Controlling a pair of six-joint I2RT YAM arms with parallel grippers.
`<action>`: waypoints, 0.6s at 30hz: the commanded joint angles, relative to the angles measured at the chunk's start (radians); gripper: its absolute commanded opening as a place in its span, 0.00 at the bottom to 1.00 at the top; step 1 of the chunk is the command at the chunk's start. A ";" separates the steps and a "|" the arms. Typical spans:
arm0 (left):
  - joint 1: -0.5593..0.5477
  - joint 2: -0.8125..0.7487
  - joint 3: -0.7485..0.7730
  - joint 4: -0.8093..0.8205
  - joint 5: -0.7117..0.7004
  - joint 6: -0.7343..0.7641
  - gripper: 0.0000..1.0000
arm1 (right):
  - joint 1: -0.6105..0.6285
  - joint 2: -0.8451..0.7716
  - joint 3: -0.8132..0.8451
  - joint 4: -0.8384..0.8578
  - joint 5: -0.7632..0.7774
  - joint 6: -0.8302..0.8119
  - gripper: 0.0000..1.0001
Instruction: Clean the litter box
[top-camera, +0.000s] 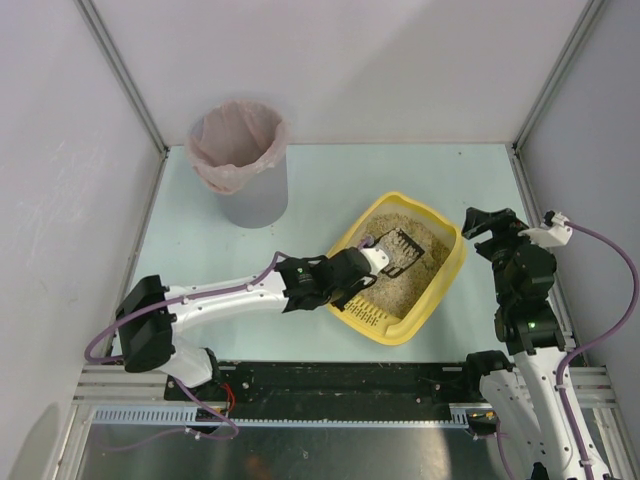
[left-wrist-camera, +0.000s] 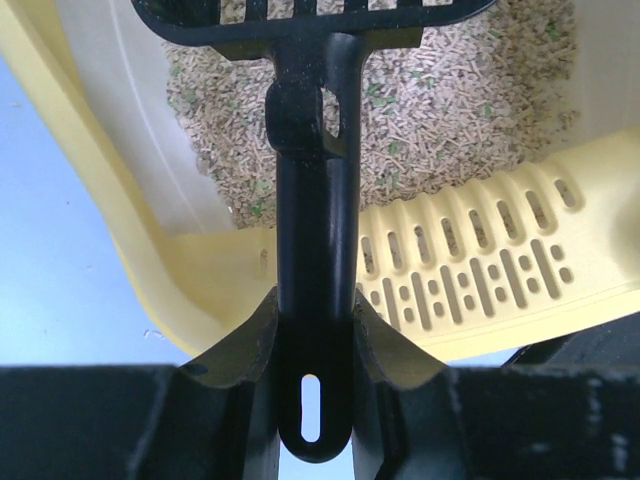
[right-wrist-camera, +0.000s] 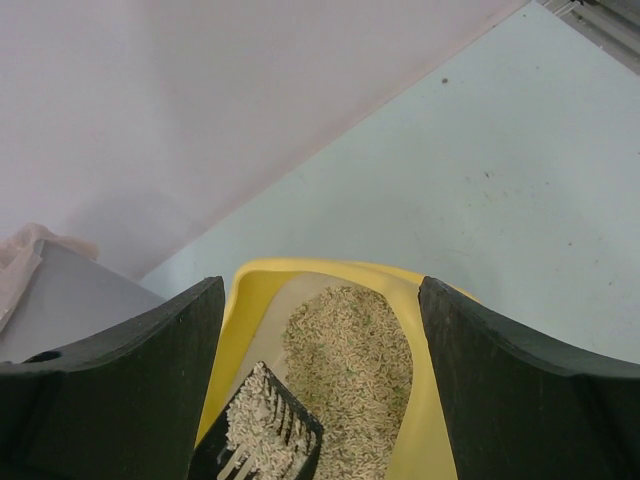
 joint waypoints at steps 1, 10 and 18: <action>-0.031 -0.012 0.004 0.031 0.063 0.051 0.00 | -0.004 -0.023 0.002 0.013 0.034 -0.017 0.83; -0.008 -0.027 -0.006 0.027 -0.076 0.045 0.00 | -0.002 0.005 0.000 0.022 0.028 -0.014 0.83; 0.001 -0.010 0.003 0.017 -0.011 0.032 0.00 | -0.002 0.008 0.002 0.021 0.034 -0.014 0.83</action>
